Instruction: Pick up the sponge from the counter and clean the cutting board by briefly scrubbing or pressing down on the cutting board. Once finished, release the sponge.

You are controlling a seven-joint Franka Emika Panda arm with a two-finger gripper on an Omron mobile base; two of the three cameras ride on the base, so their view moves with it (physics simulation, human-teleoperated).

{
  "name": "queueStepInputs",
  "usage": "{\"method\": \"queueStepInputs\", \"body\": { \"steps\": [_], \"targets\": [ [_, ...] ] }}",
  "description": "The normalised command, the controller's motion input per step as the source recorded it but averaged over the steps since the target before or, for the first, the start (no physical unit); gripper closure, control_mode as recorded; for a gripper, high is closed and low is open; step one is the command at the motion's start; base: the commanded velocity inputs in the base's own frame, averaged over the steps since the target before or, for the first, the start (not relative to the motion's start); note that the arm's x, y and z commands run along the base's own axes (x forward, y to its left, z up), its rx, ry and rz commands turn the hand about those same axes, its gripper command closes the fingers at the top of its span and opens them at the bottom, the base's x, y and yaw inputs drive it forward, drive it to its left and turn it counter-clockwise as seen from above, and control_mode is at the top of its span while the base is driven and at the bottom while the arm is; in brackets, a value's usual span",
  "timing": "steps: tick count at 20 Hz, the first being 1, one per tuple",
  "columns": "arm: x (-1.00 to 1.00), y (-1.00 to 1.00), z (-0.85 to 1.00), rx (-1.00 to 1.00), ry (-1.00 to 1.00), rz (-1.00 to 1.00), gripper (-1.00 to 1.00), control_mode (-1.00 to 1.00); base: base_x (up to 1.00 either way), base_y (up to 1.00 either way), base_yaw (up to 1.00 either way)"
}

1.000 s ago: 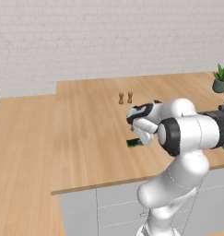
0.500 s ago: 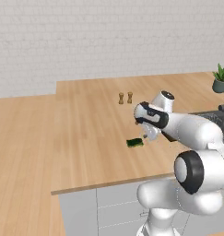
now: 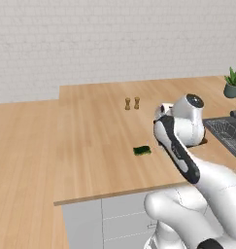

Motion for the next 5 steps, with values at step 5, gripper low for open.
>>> {"method": "queueStepInputs", "body": {
  "steps": [5],
  "targets": [
    [-1.00, 0.05, 0.63, 0.23, -0.06, -0.51, -1.00, -1.00, 0.00, 0.00, 0.00]
  ]
}}
